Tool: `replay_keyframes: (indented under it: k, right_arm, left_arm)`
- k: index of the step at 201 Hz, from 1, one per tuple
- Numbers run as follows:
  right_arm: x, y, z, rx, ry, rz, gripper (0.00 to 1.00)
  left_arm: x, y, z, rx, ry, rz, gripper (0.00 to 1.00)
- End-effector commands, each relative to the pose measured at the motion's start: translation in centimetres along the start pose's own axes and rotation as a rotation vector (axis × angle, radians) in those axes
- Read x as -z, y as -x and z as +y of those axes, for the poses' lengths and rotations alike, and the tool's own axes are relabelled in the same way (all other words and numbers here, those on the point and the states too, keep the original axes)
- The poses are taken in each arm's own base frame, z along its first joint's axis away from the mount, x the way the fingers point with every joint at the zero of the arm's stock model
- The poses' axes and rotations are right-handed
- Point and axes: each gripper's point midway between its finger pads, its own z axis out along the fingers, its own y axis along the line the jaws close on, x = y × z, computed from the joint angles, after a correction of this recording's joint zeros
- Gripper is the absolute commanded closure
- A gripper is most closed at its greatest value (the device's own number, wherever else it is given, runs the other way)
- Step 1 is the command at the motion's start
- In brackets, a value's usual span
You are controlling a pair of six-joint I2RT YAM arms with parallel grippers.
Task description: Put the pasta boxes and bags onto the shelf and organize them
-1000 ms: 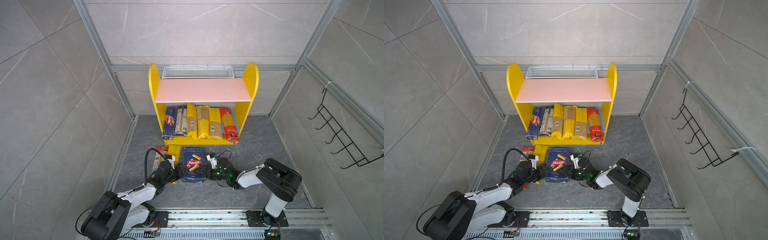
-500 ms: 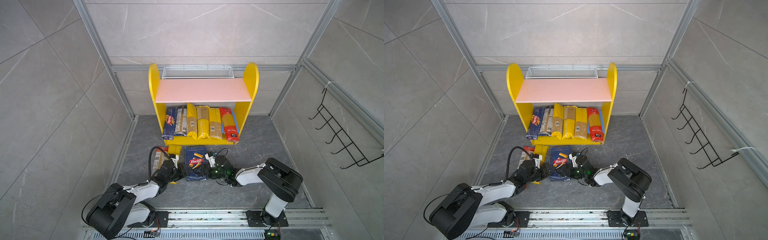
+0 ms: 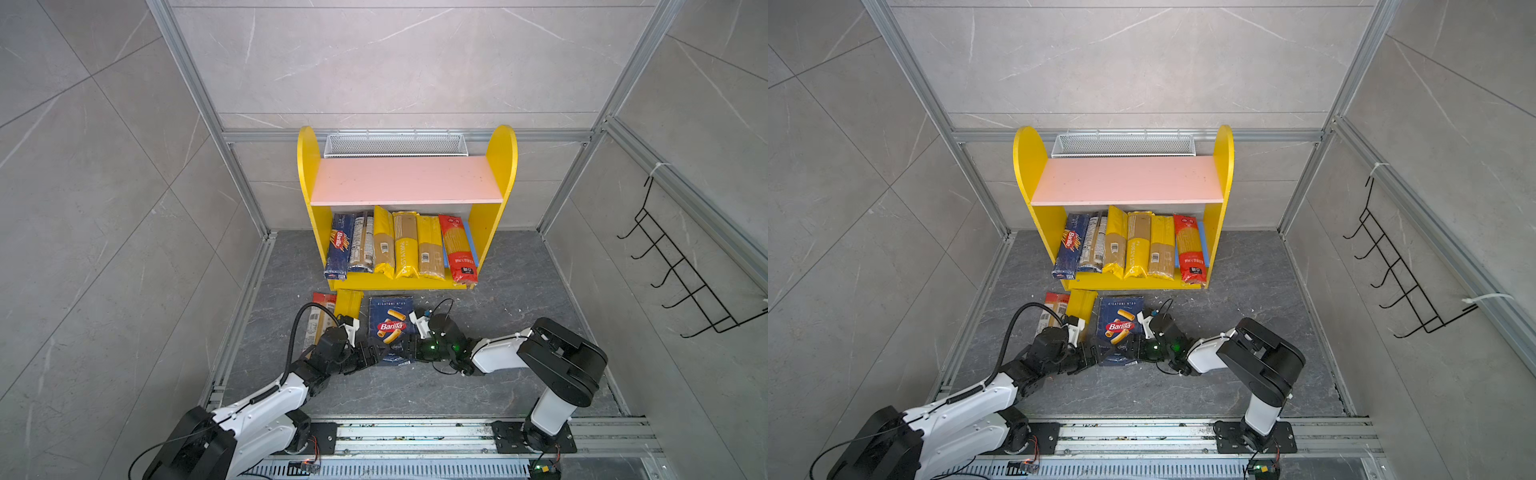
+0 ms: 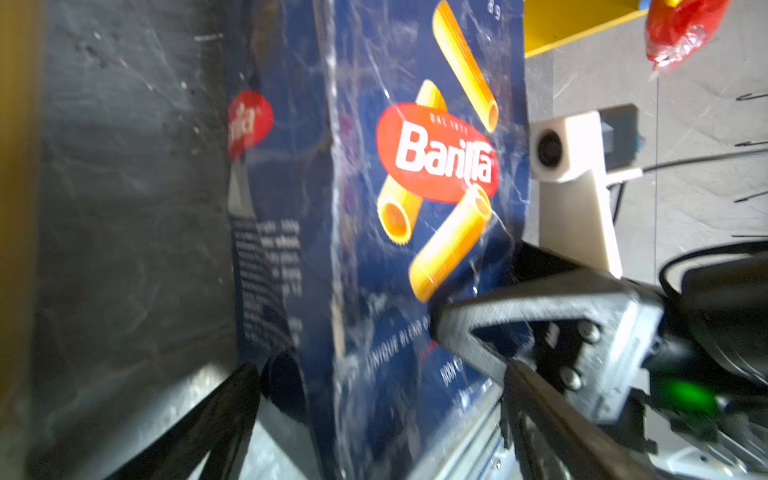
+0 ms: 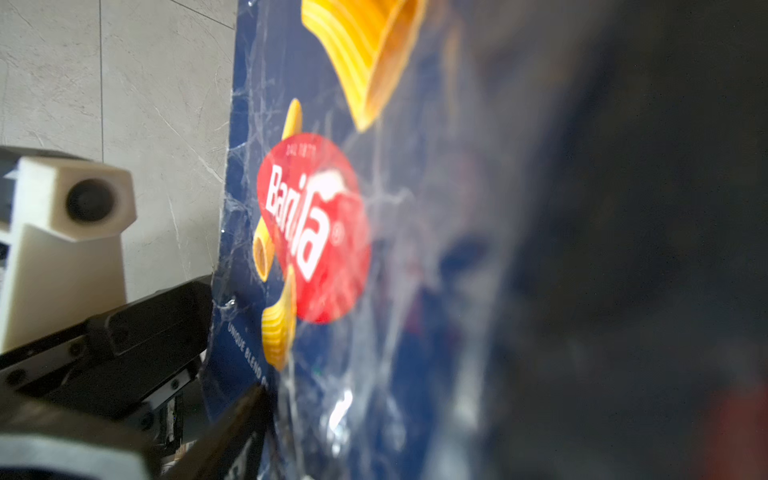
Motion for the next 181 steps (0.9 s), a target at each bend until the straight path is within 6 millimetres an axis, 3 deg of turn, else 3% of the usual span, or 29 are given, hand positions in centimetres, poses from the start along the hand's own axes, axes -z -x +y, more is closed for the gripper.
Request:
replay_keyframes:
  k: [1, 83, 125, 181]
  right_arm:
    - [-0.1, -2.1, 0.0, -0.004, 0.034, 0.072, 0.42]
    - [0.5, -2.7, 0.8, -0.002, 0.082, 0.088, 0.57]
    - [2.0, -3.2, 0.7, 0.017, 0.056, 0.085, 0.65]
    - [4.2, -3.8, 1.5, 0.022, 0.071, 0.071, 0.67]
  left_arm:
    - [1.3, -0.4, -0.1, -0.017, 0.024, 0.0, 0.04]
    - [4.6, 0.2, 0.7, -0.025, 0.115, -0.083, 0.02]
    - [5.3, 0.5, 0.6, -0.025, 0.125, -0.104, 0.02]
    - [6.8, 0.9, 0.1, -0.05, 0.14, -0.137, 0.02]
